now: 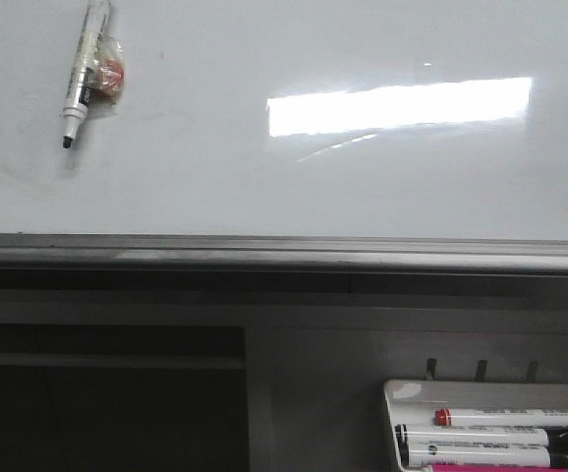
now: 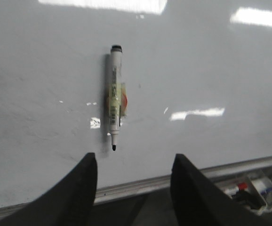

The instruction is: Write number 2 on whiteboard

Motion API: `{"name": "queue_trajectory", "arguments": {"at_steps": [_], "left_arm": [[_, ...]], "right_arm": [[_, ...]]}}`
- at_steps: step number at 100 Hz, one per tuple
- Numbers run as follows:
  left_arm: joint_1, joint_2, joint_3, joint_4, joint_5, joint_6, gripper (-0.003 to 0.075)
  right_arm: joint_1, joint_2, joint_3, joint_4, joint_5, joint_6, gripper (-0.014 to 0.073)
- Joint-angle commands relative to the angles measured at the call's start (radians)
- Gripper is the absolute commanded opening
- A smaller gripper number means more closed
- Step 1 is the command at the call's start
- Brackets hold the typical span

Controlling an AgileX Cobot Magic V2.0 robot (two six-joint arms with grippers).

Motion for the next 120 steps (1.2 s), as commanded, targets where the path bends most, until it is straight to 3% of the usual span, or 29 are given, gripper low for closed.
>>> {"name": "queue_trajectory", "arguments": {"at_steps": [1, 21, 37, 50, 68, 75, 88, 95, 105, 120], "left_arm": [[-0.026, 0.127, -0.074, -0.106, -0.015, 0.107, 0.0381], [-0.166, 0.324, -0.126, -0.094, -0.113, 0.166, 0.0375], [-0.252, 0.448, -0.149, -0.064, -0.277, 0.166, 0.0373], [-0.278, 0.544, -0.150, -0.064, -0.377, 0.166, 0.0365], [-0.278, 0.640, -0.150, -0.064, -0.410, 0.166, 0.0363], [-0.278, 0.663, -0.150, -0.064, -0.414, 0.166, 0.0328], [-0.278, 0.680, -0.150, -0.064, -0.434, 0.166, 0.0190], [-0.278, 0.680, -0.150, -0.064, -0.468, 0.166, 0.0180], [-0.278, 0.680, -0.152, -0.064, -0.503, 0.166, 0.0238], [-0.278, 0.680, -0.152, -0.064, -0.508, 0.166, 0.0476]], "right_arm": [[-0.003, 0.066, -0.053, -0.009, -0.055, -0.022, 0.0359], [-0.003, 0.114, -0.055, -0.009, -0.059, -0.022, 0.0359], [-0.003, 0.116, -0.055, -0.009, -0.059, -0.022, 0.0359], [-0.003, 0.116, -0.055, -0.009, -0.059, -0.022, 0.0359], [-0.003, 0.116, -0.055, -0.005, -0.059, -0.022, 0.0359], [-0.003, 0.116, -0.055, -0.005, -0.059, -0.022, 0.0359], [-0.003, 0.116, -0.055, -0.003, -0.059, -0.022, 0.0359], [-0.003, 0.116, -0.055, 0.000, -0.059, -0.022, 0.0359], [-0.003, 0.116, -0.055, 0.006, -0.059, -0.022, 0.0359], [-0.003, 0.116, -0.055, 0.029, -0.059, -0.022, 0.0359]]}}
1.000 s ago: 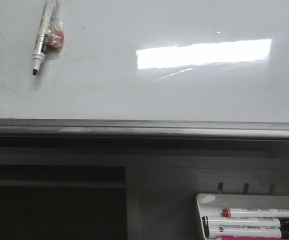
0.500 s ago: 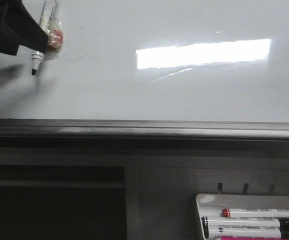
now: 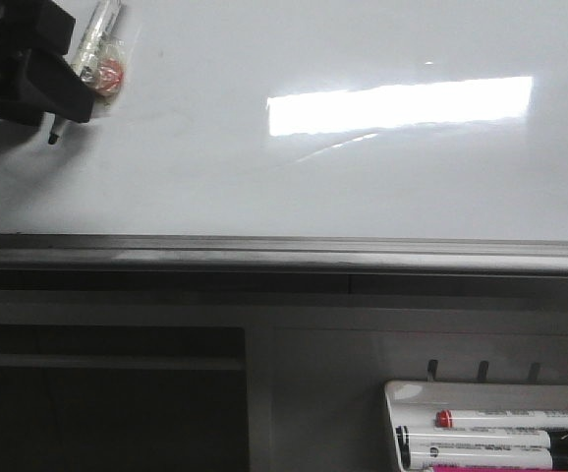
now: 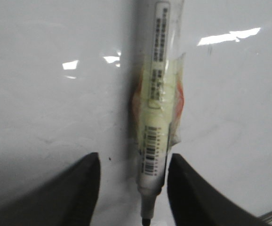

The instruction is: Write number 2 on whiteboard

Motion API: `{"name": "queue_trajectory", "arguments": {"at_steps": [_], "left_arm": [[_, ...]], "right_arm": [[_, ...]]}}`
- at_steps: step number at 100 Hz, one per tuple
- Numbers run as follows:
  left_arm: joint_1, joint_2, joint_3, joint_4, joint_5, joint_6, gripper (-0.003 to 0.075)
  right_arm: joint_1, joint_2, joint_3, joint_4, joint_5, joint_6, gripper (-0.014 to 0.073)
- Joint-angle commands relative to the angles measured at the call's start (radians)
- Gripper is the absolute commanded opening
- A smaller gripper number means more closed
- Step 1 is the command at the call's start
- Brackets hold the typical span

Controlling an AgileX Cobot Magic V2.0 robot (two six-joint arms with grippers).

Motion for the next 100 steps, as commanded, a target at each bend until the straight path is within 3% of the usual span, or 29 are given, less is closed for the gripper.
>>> {"name": "queue_trajectory", "arguments": {"at_steps": [1, 13, 30, 39, 53, 64, 79, 91, 100], "left_arm": [[-0.007, -0.021, -0.034, -0.016, -0.058, 0.001, 0.0482], [-0.007, -0.021, -0.034, -0.016, -0.081, 0.001, 0.0485], [-0.007, -0.021, -0.034, -0.016, -0.131, 0.001, 0.0385], [-0.007, -0.021, -0.034, -0.016, -0.131, 0.005, 0.0270], [-0.007, -0.021, -0.034, -0.013, -0.116, 0.005, -0.0024], [-0.014, -0.035, -0.034, 0.040, -0.107, 0.007, -0.0020], [-0.085, -0.115, -0.034, 0.205, -0.091, 0.009, -0.0020], [-0.184, -0.203, -0.034, 0.406, -0.070, 0.031, -0.0020], [-0.244, -0.254, -0.034, 0.489, -0.068, 0.031, -0.0020]], "right_arm": [[-0.003, 0.018, -0.035, 0.019, -0.066, -0.013, 0.0359], [-0.003, 0.029, -0.035, 0.019, -0.066, -0.013, 0.0359], [-0.003, 0.031, -0.035, 0.019, -0.066, -0.013, 0.0359], [-0.003, 0.031, -0.035, 0.019, -0.066, -0.013, 0.0359], [-0.003, 0.031, -0.043, 0.019, -0.048, -0.025, 0.0359], [-0.003, 0.035, -0.084, 0.024, 0.001, -0.095, 0.0359], [-0.003, 0.066, -0.188, 0.119, 0.093, -0.347, 0.0359], [-0.001, 0.142, -0.290, 0.352, 0.216, -0.659, 0.0359], [0.030, 0.207, -0.346, 0.539, 0.266, -0.810, 0.0359]]}}
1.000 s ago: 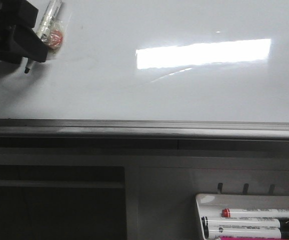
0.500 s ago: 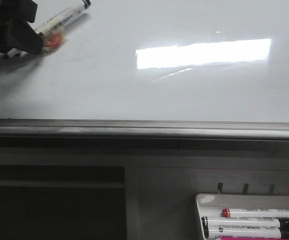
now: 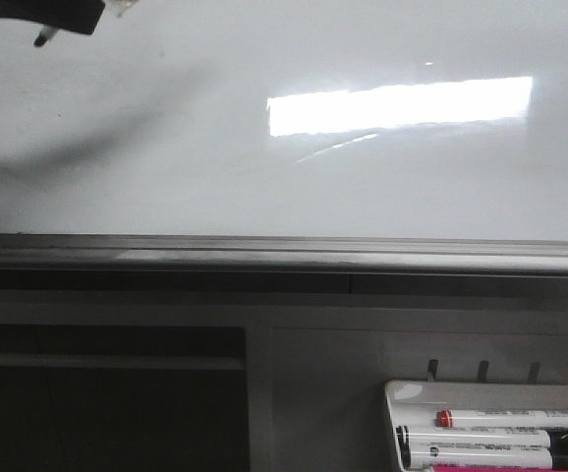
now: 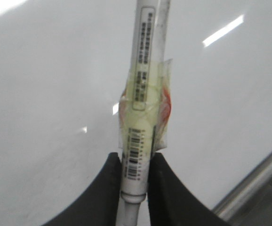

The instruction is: Write number 2 on whiteboard

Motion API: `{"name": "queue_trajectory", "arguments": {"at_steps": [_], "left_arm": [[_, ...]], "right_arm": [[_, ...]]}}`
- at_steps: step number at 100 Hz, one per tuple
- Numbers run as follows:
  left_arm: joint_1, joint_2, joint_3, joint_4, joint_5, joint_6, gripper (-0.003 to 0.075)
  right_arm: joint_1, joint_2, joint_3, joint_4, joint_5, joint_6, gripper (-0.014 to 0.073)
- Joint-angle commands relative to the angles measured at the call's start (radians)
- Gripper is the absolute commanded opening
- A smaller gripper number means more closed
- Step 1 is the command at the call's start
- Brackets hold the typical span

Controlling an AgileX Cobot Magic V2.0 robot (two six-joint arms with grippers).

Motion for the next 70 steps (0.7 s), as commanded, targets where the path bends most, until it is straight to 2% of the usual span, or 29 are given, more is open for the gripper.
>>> {"name": "queue_trajectory", "arguments": {"at_steps": [1, 8, 19, 30, 42, 57, 70], "left_arm": [[-0.059, -0.070, -0.034, 0.091, -0.048, 0.006, -0.0020], [-0.098, -0.112, -0.034, 0.130, -0.018, 0.010, -0.0020], [-0.175, -0.180, -0.034, 0.193, 0.094, 0.082, -0.0020], [-0.257, -0.234, -0.034, 0.202, 0.241, 0.171, -0.0020], [-0.335, -0.270, -0.034, 0.202, 0.323, 0.173, -0.0020], [-0.393, -0.299, -0.034, 0.202, 0.337, 0.171, -0.0020], [-0.403, -0.304, -0.034, 0.195, 0.365, 0.171, -0.0020]], "right_arm": [[0.028, 0.075, -0.083, 0.217, 0.007, -0.206, 0.0359], [0.067, 0.135, -0.130, 0.296, 0.073, -0.317, 0.0359], [0.159, 0.232, -0.215, 0.273, 0.117, -0.361, 0.0359], [0.296, 0.321, -0.291, 0.140, 0.115, -0.383, 0.0359], [0.459, 0.419, -0.342, -0.027, 0.110, -0.383, 0.0359], [0.644, 0.513, -0.358, -0.071, 0.002, -0.383, 0.0359], [0.739, 0.565, -0.358, -0.069, -0.122, -0.383, 0.0359]]}}
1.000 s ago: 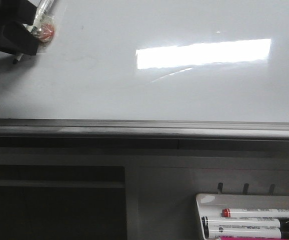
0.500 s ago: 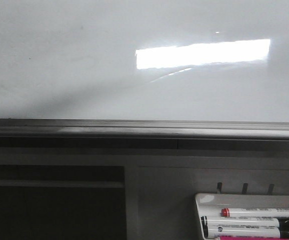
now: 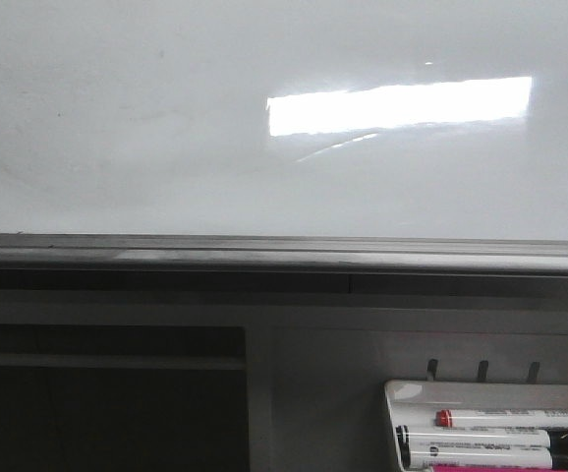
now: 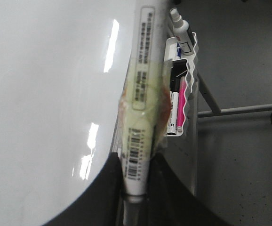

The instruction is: Write number 2 on whiteboard

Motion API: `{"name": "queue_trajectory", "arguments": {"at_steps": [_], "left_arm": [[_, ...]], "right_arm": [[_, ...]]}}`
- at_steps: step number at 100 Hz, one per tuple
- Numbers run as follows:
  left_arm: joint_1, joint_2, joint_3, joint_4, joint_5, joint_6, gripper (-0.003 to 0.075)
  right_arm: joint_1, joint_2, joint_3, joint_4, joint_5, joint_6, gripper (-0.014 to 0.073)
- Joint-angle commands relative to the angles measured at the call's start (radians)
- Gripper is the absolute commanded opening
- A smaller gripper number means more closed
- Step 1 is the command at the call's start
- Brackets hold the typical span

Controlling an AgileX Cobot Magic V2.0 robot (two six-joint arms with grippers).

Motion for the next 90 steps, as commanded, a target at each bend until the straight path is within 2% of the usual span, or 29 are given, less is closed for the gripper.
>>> {"name": "queue_trajectory", "arguments": {"at_steps": [1, 15, 52, 62, 90], "left_arm": [[-0.010, -0.009, -0.034, -0.015, -0.041, -0.002, -0.0020], [-0.010, -0.009, -0.034, -0.017, -0.031, -0.002, -0.0020], [-0.010, -0.009, -0.034, -0.040, -0.033, -0.002, -0.0020], [-0.010, -0.009, -0.034, -0.043, -0.033, -0.002, -0.0020], [-0.010, -0.009, -0.034, -0.060, -0.033, -0.002, -0.0020]], "right_arm": [[0.058, 0.024, -0.039, 0.019, -0.135, -0.013, 0.0359], [0.101, 0.079, -0.039, 0.019, -0.149, -0.013, 0.0359], [0.102, 0.196, -0.039, 0.019, -0.176, -0.013, 0.0349], [0.102, 0.196, -0.039, 0.023, -0.180, -0.013, 0.0285], [0.102, 0.196, -0.039, 0.026, -0.180, -0.013, 0.0030]]}}
